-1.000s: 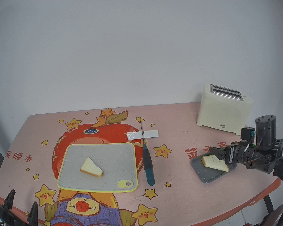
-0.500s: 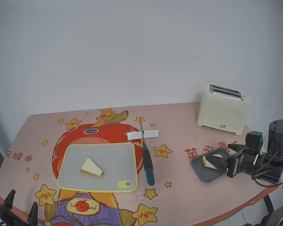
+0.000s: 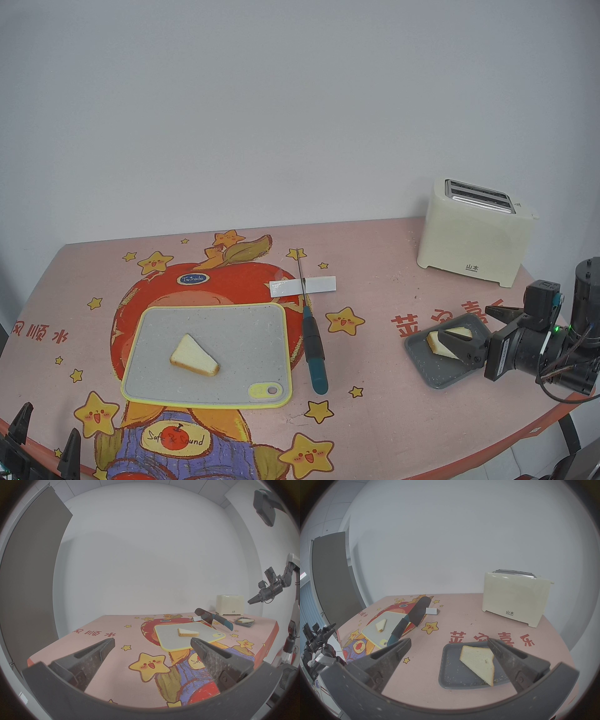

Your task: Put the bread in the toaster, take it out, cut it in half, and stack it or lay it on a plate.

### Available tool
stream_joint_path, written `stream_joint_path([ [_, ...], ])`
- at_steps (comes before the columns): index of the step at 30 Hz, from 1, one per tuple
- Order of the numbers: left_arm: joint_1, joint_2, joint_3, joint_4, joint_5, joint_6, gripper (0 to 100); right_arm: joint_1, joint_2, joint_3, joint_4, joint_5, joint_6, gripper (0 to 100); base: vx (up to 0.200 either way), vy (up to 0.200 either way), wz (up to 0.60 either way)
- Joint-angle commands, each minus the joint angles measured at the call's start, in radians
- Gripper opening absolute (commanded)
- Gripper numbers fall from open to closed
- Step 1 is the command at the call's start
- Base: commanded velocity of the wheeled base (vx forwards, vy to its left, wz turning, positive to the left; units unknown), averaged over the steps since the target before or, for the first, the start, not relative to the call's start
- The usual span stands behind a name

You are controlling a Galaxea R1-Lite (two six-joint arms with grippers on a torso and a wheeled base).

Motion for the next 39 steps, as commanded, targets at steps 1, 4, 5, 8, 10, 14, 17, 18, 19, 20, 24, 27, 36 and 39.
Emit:
stream_joint_path([
  [1, 0.000, 0.002, 0.015, 0.000, 0.000, 0.000, 100, 0.005, -0.003, 0.011, -0.004, -0.001, -0.008, 100, 0.000, 0.000, 0.00],
  [4, -0.001, 0.002, 0.015, 0.000, 0.000, 0.000, 100, 0.000, -0.009, 0.014, -0.002, 0.001, -0.011, 100, 0.000, 0.000, 0.00],
  [5, -0.001, 0.002, 0.015, 0.000, 0.000, 0.000, 100, -0.004, -0.006, 0.017, -0.002, -0.001, -0.011, 100, 0.000, 0.000, 0.00],
  [8, -0.001, 0.002, 0.015, 0.000, 0.000, 0.000, 100, -0.012, -0.001, 0.020, -0.004, -0.001, -0.013, 100, 0.000, 0.000, 0.00],
  [10, -0.001, 0.002, 0.015, 0.000, 0.000, 0.002, 100, -0.021, -0.004, 0.018, -0.004, -0.001, -0.014, 100, 0.000, 0.000, 0.00],
  [14, -0.001, 0.002, 0.016, -0.002, 0.000, 0.005, 100, -0.061, -0.037, 0.029, -0.005, -0.025, -0.013, 100, 0.000, 0.000, 0.00],
  [17, -0.003, 0.002, 0.016, -0.002, 0.000, 0.002, 100, -0.136, -0.098, 0.034, -0.007, -0.078, -0.030, 100, 0.000, 0.000, 0.00],
  [18, -0.003, 0.002, 0.016, -0.002, 0.000, 0.002, 100, -0.145, -0.133, 0.040, -0.005, -0.090, -0.036, 100, 0.000, 0.000, 0.00],
  [19, -0.003, 0.002, 0.016, -0.002, 0.000, 0.002, 100, -0.148, -0.161, 0.044, -0.002, -0.098, -0.037, 100, 0.000, 0.000, 0.00],
  [20, -0.003, 0.002, 0.016, -0.002, 0.000, 0.002, 100, -0.148, -0.230, 0.063, 0.009, -0.113, -0.037, 100, 0.000, 0.000, 0.00],
  [24, -0.001, 0.002, 0.015, 0.000, 0.000, 0.002, 100, -0.178, -0.415, 0.143, 0.027, -0.173, -0.031, 100, 0.000, 0.000, 0.00],
  [27, -0.001, 0.002, 0.015, 0.000, -0.001, 0.003, 100, -0.287, -0.550, 0.204, 0.079, -0.187, -0.031, 100, 0.000, 0.000, 0.00],
  [36, -0.001, 0.002, 0.015, 0.001, -0.003, 0.007, 100, -0.474, -0.894, 0.343, 0.225, -0.187, -0.040, 100, 0.000, 0.000, 0.00],
  [39, -0.001, 0.000, 0.013, 0.001, -0.004, 0.010, 100, -0.535, -0.994, 0.370, 0.273, -0.177, -0.048, 100, 0.000, 0.000, 0.00],
])
